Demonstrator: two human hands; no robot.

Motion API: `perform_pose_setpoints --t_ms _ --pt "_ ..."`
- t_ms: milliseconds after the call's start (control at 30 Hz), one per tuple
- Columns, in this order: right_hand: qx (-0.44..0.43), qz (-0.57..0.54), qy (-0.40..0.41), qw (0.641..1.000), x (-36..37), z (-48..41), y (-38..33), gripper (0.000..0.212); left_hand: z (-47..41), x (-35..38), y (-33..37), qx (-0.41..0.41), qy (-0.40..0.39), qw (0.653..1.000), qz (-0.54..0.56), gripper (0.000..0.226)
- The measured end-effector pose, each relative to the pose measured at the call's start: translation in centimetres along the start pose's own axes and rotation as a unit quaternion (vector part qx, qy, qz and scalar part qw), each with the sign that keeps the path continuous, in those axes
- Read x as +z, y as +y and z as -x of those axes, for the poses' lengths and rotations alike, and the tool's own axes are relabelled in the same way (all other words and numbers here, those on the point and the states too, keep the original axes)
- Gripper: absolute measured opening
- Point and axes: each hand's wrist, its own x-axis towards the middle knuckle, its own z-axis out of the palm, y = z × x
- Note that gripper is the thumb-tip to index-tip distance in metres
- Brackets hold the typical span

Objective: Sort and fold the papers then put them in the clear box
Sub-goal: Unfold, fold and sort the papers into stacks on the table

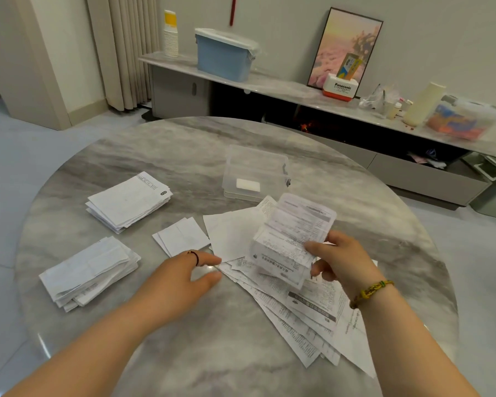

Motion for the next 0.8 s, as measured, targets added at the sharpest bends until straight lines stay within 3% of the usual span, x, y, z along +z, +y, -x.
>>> perform_pose_setpoints --t_ms 133,200,367,667,800 --pt "0.008 -0.039 -0.13 0.991 1.8 1.8 -0.3 0.013 0.5 -0.4 1.2 -0.061 -0.004 0.968 0.242 0.018" --pt "0.009 -0.021 -0.173 0.985 3.0 2.3 -0.1 0.014 0.8 -0.8 1.8 -0.091 -0.024 0.946 0.311 0.021" --pt "0.008 0.02 -0.207 0.978 5.1 2.4 0.6 0.016 1.0 -1.8 2.0 -0.119 -0.031 0.933 0.338 0.02" --pt "0.012 -0.025 -0.199 0.98 5.6 1.8 1.0 0.018 0.9 -2.5 1.2 -0.142 -0.074 0.937 0.312 0.015" --pt "0.016 -0.081 -0.213 0.974 5.5 1.7 1.0 0.021 0.8 -2.8 1.2 -0.147 -0.08 0.909 0.383 0.02"
